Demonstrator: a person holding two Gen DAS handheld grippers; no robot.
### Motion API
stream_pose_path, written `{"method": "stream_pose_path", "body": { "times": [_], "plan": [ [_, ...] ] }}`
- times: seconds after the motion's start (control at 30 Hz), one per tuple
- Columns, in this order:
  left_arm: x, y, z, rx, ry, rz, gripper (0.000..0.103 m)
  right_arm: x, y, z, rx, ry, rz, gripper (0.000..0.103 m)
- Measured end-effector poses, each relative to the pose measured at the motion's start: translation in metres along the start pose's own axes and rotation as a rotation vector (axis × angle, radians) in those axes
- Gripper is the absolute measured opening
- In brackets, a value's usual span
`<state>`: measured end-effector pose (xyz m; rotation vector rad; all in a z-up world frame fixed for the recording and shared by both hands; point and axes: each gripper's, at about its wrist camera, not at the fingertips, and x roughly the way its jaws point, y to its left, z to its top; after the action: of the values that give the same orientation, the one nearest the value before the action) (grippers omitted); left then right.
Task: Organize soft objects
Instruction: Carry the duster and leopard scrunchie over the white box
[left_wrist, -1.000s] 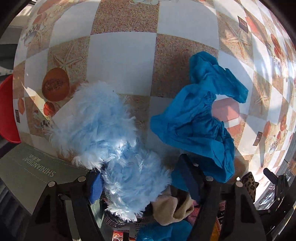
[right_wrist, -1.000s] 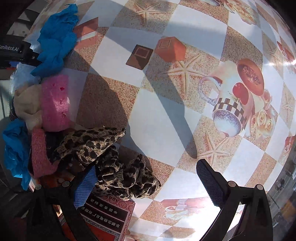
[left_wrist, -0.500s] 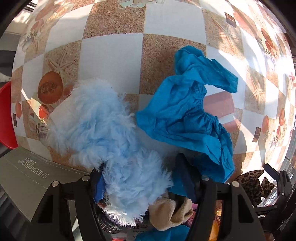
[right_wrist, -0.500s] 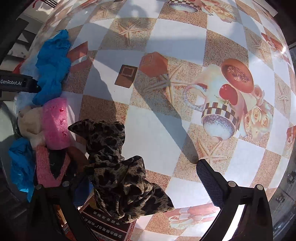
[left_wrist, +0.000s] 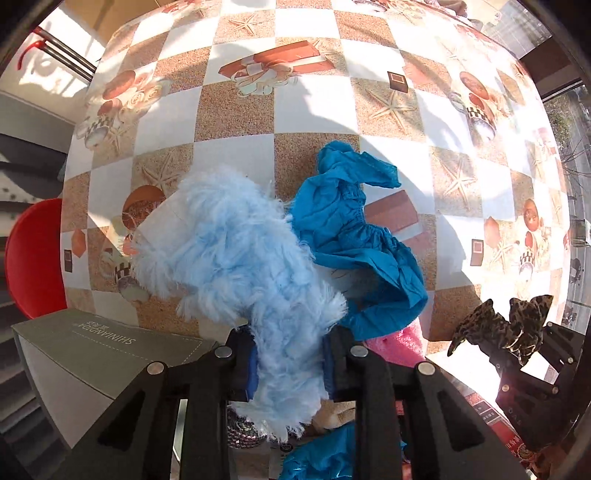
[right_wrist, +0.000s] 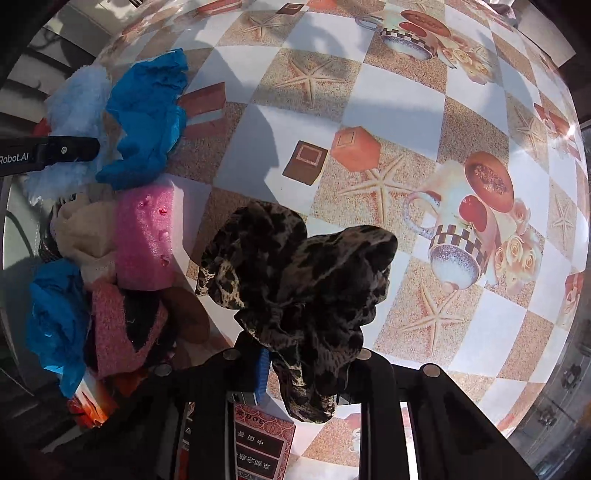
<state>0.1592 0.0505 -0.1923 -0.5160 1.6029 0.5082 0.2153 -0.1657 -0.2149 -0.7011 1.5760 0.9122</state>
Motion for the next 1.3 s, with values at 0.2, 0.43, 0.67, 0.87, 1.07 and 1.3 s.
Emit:
{"method": "stream_pose_path", "body": {
  "times": [0.2,0.43,0.67,0.87,1.07,1.3],
  "plan": [
    [-0.054,0.003,-0.029,0.044,-0.110,-0.022,0.029,-0.042,-0.042,-0.003,0.120,-0.094,0.075,0.026],
    [-0.079,-0.016,-0.074,0.113,-0.180,-0.059,0.029,-0.092,-0.058,-0.010,0.173,-0.187,0.084,0.026],
    [-0.077,-0.034,-0.106,0.203,-0.224,-0.079,0.029,-0.127,-0.033,-0.024,0.237,-0.262,0.110,0.026],
    [-0.096,-0.025,-0.150,0.235,-0.267,-0.090,0.029,-0.154,0.004,-0.045,0.251,-0.316,0.122,0.026],
    [-0.109,0.008,-0.190,0.219,-0.296,-0.084,0.029,-0.172,0.057,-0.066,0.233,-0.337,0.160,0.026],
    [-0.110,0.065,-0.222,0.132,-0.320,-0.053,0.029,-0.165,0.137,-0.060,0.135,-0.318,0.191,0.026]
  ]
}}
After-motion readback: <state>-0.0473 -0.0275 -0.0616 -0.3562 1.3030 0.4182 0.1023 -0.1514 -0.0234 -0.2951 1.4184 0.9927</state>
